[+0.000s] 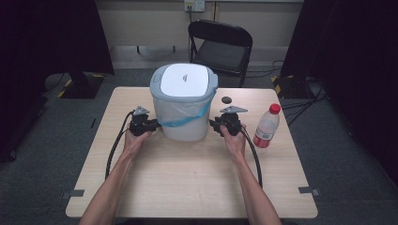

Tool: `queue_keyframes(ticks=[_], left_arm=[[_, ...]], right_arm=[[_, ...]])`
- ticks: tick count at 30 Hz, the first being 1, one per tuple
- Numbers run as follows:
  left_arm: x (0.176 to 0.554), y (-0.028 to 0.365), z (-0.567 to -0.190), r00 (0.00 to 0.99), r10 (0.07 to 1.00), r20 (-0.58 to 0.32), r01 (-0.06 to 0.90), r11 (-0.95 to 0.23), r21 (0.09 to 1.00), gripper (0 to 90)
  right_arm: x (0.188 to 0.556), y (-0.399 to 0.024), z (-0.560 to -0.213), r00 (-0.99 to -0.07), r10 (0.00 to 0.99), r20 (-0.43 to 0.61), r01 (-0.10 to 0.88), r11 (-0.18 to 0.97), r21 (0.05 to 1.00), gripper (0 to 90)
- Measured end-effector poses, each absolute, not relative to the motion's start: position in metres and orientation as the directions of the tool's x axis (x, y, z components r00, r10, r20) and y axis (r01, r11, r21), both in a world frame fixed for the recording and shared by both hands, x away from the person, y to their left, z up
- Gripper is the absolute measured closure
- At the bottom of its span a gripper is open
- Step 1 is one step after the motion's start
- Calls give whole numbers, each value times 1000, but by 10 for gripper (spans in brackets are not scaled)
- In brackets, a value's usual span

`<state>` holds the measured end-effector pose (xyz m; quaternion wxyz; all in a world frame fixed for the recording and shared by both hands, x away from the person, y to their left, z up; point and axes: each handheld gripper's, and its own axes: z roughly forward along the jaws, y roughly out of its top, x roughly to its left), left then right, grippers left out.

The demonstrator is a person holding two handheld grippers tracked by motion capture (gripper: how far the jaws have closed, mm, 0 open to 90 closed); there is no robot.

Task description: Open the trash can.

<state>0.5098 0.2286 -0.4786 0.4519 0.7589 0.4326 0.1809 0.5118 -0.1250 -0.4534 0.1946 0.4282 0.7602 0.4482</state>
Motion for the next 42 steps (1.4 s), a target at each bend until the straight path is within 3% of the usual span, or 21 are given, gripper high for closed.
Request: queue_keyframes(ticks=[4, 5, 9, 13, 14, 17, 20, 21, 25, 30, 37, 42], left_arm=[[485, 228, -481, 590, 801, -101, 476, -244, 845, 744], [475, 227, -479, 593, 803, -62, 470, -283, 836, 724], [460, 229, -478, 593, 801, -83, 482, -271, 833, 724], [437, 231, -477, 620, 782, -63, 465, -302, 832, 722], [432, 232, -478, 631, 774, -50, 452, -315, 834, 713], [425, 236, -477, 635, 770, -61, 456, -309, 834, 636], [422, 245, -472, 627, 776, -67, 457, -297, 838, 625], [422, 249, -471, 620, 782, -63, 461, -297, 836, 622], [425, 268, -471, 575, 815, -69, 490, -275, 827, 614], [441, 281, -472, 504, 860, -79, 516, -226, 826, 597], [475, 282, -478, 474, 879, -56, 549, -245, 799, 620], [478, 274, -495, 482, 876, -32, 576, -289, 765, 614]], right_arm=[[515, -124, -455, -550, 828, 108, 481, 209, 851, 694], [517, -120, -453, -547, 833, 81, 475, 230, 849, 696], [517, -110, -451, -541, 839, 46, 466, 255, 847, 695], [513, -93, -452, -480, 877, 1, 450, 245, 859, 681], [513, -90, -452, -471, 882, -15, 441, 250, 862, 654], [510, -87, -448, -401, 916, -21, 454, 219, 864, 399], [507, -92, -445, -409, 912, -24, 448, 224, 866, 329], [501, -99, -441, -439, 899, -9, 436, 222, 872, 230], [489, -109, -440, -442, 896, 40, 442, 178, 879, 234], [475, -112, -450, -455, 890, 32, 461, 205, 863, 236], [464, -105, -458, -493, 870, 1, 465, 262, 845, 264], [459, -97, -455, -527, 850, -3, 433, 271, 860, 266]])
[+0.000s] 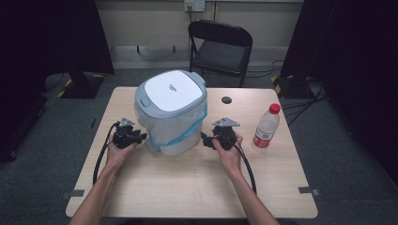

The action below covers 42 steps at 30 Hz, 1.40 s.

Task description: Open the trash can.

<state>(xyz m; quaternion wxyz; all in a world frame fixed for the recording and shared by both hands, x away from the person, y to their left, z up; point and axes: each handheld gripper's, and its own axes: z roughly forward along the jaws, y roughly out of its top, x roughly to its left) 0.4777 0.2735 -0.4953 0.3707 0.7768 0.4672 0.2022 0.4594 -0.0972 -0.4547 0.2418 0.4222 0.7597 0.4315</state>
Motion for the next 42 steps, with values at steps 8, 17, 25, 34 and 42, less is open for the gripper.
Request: queue_keyframes(ticks=[8, 17, 25, 34, 42], left_arm=[[464, 263, -500, 504, 860, -84, 570, -259, 780, 672], [424, 229, -492, 588, 807, -56, 547, -346, 762, 673], [411, 242, -492, 601, 798, -42, 549, -374, 747, 615], [451, 287, -475, 408, 911, -56, 571, -207, 794, 554], [495, 285, -454, 336, 941, -32, 542, -165, 824, 570]], right_arm=[[466, -92, -450, -512, 859, -35, 425, 288, 858, 317], [490, -89, -448, -513, 858, 13, 441, 251, 862, 415], [496, -84, -443, -528, 849, -21, 414, 279, 866, 280], [513, -90, -433, -469, 882, -48, 423, 272, 865, 282], [529, -89, -426, -442, 896, -50, 421, 256, 870, 279]])
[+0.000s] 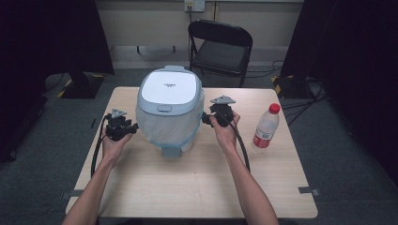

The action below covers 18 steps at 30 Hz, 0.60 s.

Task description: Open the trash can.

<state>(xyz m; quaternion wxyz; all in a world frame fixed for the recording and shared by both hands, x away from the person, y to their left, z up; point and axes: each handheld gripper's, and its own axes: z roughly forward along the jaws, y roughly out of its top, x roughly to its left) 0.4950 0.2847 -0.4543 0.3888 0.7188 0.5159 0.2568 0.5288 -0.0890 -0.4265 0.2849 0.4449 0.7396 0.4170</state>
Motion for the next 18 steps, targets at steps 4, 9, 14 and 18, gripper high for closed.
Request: queue_keyframes(ticks=[4, 9, 14, 18], left_arm=[[511, 277, -450, 352, 936, -3, 543, -201, 815, 533], [520, 274, -449, 367, 929, -46, 535, -170, 828, 494], [516, 256, -451, 438, 899, -23, 501, -222, 836, 619], [510, 255, -450, 454, 891, -11, 497, -243, 833, 693]], right_arm=[[536, -87, -425, -457, 890, -1, 464, 239, 853, 279], [541, -78, -423, -462, 887, -5, 455, 242, 857, 326], [542, -71, -421, -517, 856, 10, 449, 261, 855, 595], [540, -71, -421, -547, 836, 39, 448, 253, 858, 687]])
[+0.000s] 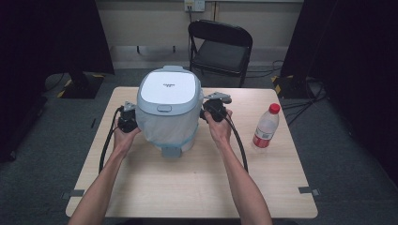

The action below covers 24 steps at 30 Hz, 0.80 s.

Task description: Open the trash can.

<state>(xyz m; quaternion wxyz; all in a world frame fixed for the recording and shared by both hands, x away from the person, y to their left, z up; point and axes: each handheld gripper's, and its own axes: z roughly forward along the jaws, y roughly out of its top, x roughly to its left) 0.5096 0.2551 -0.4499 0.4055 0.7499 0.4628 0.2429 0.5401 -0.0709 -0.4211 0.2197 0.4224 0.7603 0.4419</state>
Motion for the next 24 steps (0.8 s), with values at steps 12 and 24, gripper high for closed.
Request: queue_keyframes(ticks=[12, 24], left_arm=[[477, 256, -449, 478, 878, -14, 494, -256, 831, 712], [435, 258, -452, 486, 873, -34, 479, -234, 846, 716]], right_arm=[[513, -77, -421, -620, 783, 58, 434, 281, 856, 730], [476, -81, -418, -667, 745, 25, 408, 338, 848, 744]])
